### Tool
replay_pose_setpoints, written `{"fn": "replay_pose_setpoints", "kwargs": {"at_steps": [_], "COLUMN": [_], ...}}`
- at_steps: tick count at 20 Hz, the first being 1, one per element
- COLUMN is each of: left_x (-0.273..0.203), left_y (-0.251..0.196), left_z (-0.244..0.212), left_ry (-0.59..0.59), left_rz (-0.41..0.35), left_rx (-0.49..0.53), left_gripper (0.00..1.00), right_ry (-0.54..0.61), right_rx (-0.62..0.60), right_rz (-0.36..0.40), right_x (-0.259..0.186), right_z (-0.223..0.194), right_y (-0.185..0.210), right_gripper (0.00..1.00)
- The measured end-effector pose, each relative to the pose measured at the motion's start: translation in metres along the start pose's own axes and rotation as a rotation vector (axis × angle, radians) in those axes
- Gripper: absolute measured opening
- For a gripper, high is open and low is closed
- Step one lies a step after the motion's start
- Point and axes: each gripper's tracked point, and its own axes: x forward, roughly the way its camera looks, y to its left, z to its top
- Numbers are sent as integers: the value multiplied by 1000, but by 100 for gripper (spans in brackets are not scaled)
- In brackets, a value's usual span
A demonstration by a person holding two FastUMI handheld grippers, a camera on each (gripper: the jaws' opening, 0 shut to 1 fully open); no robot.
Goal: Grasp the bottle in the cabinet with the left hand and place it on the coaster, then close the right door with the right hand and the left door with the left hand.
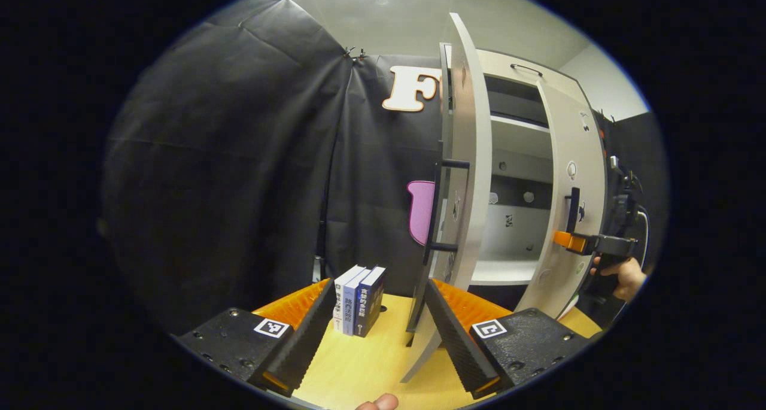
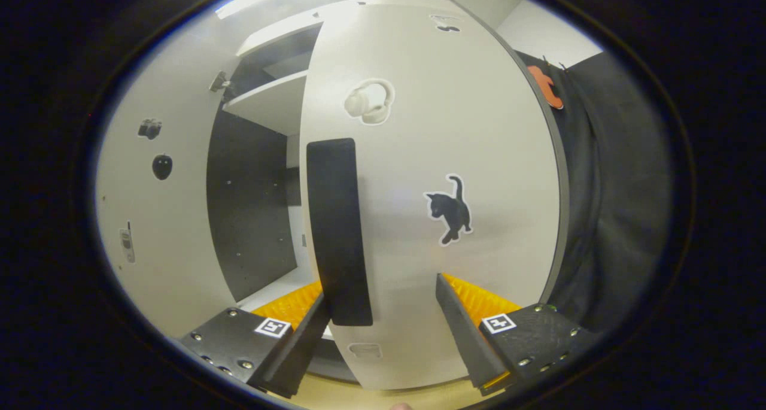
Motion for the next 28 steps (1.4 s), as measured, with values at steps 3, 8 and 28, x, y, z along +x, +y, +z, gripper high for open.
{"fn": "replay_pose_setpoints", "kwargs": {"at_steps": [3, 8, 28], "left_x": [17, 29, 48], "left_y": [-3, -6, -36], "left_z": [6, 18, 26], "left_ry": [23, 20, 19], "left_rz": [-58, -121, -260], "left_rx": [-34, -33, 130], "left_gripper": [96, 92, 94], "right_ry": [-7, -19, 13], "right_rx": [-5, -6, -48], "right_rz": [-39, -83, -44], "right_x": [6, 10, -13], "right_z": [-1, -2, -11], "right_y": [1, 2, 2], "right_gripper": [100, 100, 100]}}
